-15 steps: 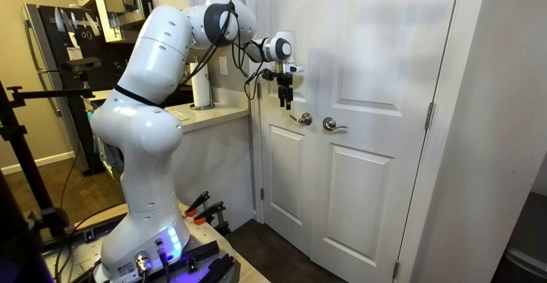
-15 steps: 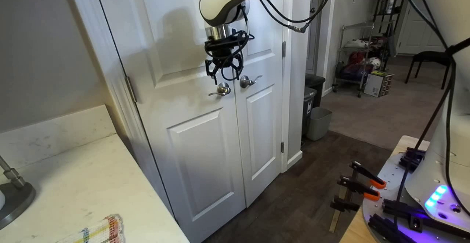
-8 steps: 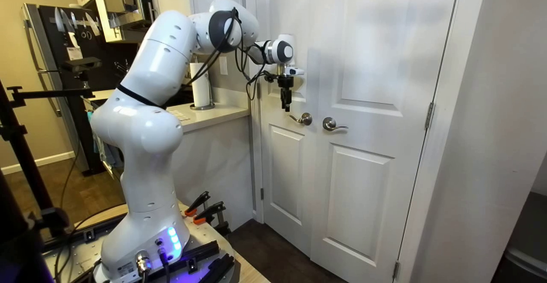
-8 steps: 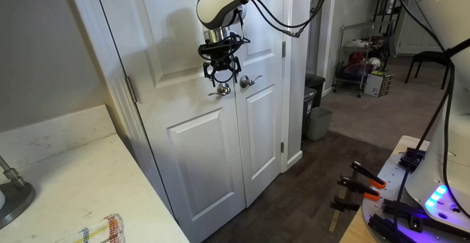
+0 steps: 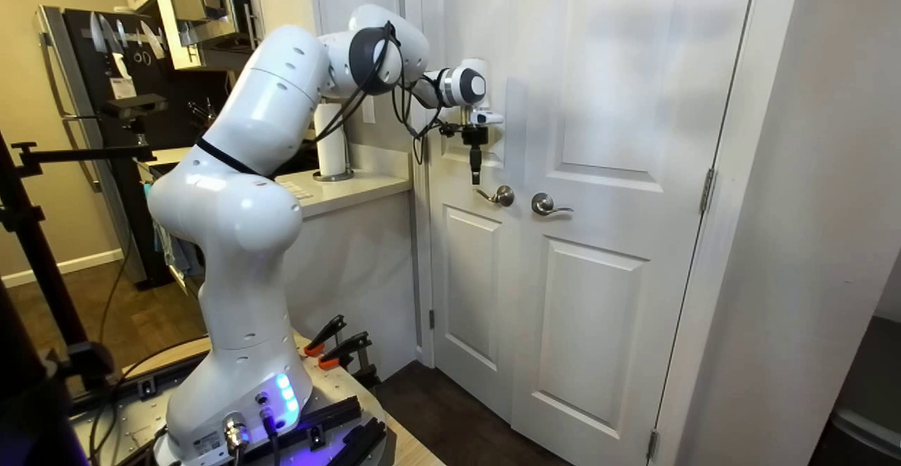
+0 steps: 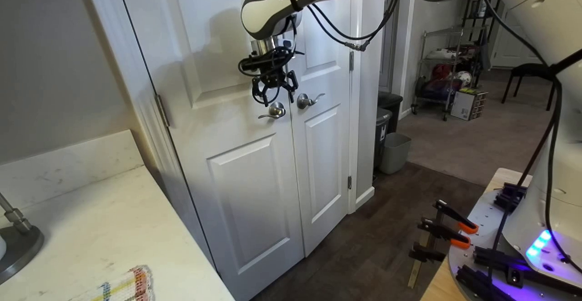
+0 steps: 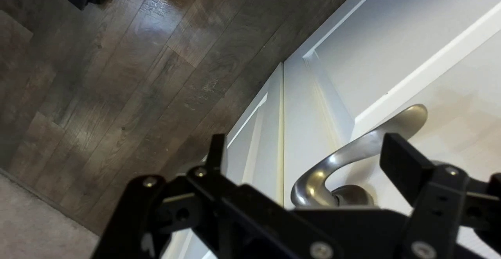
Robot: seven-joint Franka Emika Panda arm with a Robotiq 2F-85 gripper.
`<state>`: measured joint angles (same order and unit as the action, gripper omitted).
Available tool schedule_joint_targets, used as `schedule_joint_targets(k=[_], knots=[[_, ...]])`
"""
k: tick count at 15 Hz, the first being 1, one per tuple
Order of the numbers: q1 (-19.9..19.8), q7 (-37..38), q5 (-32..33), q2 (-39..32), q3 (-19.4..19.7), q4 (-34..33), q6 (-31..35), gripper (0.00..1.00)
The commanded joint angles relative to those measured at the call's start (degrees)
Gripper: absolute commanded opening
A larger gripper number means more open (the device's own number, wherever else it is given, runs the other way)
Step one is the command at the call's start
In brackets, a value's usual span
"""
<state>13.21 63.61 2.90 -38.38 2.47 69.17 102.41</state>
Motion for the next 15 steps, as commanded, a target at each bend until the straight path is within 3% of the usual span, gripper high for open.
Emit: schedule_joint_targets(k=[1, 5, 12, 15], knots=[[1.0, 4.8, 0.7, -3.0, 0.4, -5.9, -4.0, 1.00], [1.9, 8.7, 0.5, -5.2, 0.2, -9.5, -5.3, 1.00], [3.2, 14.1, 0.2, -8.2, -0.3, -9.3, -4.7, 1.00], [3.6, 14.9, 0.9, -8.2, 0.9, -8.9, -1.5, 1.00]])
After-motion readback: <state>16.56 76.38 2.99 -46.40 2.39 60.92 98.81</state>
